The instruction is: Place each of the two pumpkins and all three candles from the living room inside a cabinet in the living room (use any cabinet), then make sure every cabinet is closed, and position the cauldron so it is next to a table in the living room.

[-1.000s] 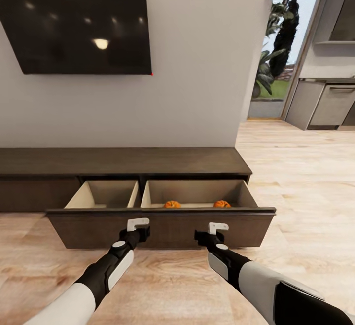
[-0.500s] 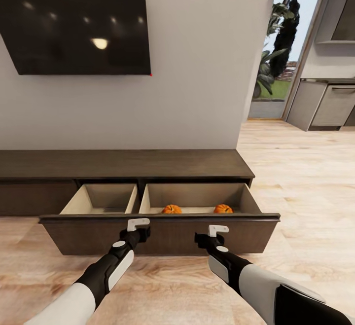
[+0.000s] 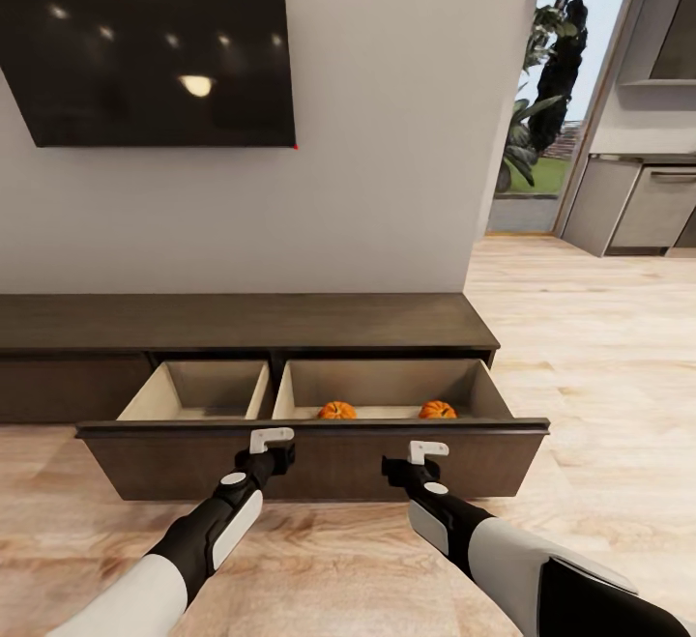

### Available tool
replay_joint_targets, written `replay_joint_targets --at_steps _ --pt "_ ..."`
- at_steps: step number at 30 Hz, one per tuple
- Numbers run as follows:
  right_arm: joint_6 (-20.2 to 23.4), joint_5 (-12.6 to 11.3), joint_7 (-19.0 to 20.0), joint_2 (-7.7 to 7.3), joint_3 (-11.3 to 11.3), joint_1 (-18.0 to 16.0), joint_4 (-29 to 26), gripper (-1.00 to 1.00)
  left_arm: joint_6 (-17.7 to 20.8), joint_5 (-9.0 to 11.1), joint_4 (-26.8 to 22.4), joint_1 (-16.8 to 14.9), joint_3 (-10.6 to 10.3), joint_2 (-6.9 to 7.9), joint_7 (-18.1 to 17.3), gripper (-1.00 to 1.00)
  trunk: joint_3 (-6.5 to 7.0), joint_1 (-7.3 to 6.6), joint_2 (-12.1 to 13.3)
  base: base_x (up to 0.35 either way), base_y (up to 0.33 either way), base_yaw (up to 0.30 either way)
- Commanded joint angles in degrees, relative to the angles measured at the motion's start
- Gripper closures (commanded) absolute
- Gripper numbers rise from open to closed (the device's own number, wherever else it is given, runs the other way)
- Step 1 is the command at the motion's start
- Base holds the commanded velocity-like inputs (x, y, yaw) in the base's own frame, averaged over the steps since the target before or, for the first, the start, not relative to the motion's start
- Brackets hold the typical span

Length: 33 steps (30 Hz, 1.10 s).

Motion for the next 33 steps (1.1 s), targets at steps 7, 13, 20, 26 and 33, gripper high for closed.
replay_joint_targets --at_steps 7,13,20,26,33 --pt "-0.22 -0.53 -0.27 -0.01 0.49 -0.04 -0.06 -1.00 0.25 0.39 -0.12 -0.04 -0.26 0.12 0.49 -1.00 -0.72 0.07 -0.06 0.000 0.000 0.000" --pt "-0.24 -0.53 -0.27 -0.02 0.49 -0.04 -0.06 -1.00 0.27 0.39 -0.12 -0.04 -0.25 0.10 0.49 -1.00 -2.05 0.22 -0.14 0.000 0.000 0.000" --pt "-2.20 -0.60 -0.32 0.03 0.45 0.10 0.16 -1.00 0.29 0.39 -0.12 -0.04 -0.25 0.04 0.49 -1.00 -3.60 0.40 -0.24 0.000 0.000 0.000" --pt "-4.92 -0.70 -0.36 0.04 0.39 0.41 1.66 -1.00 0.24 0.36 -0.12 -0.04 -0.28 0.05 0.45 -1.00 -3.82 0.43 -0.25 0.000 0.000 0.000" --pt "-5.25 -0.71 -0.36 0.04 0.40 0.43 1.85 -1.00 0.19 0.39 -0.12 -0.04 -0.26 0.09 0.41 -1.00 -3.82 0.43 -0.25 0.000 0.000 0.000"
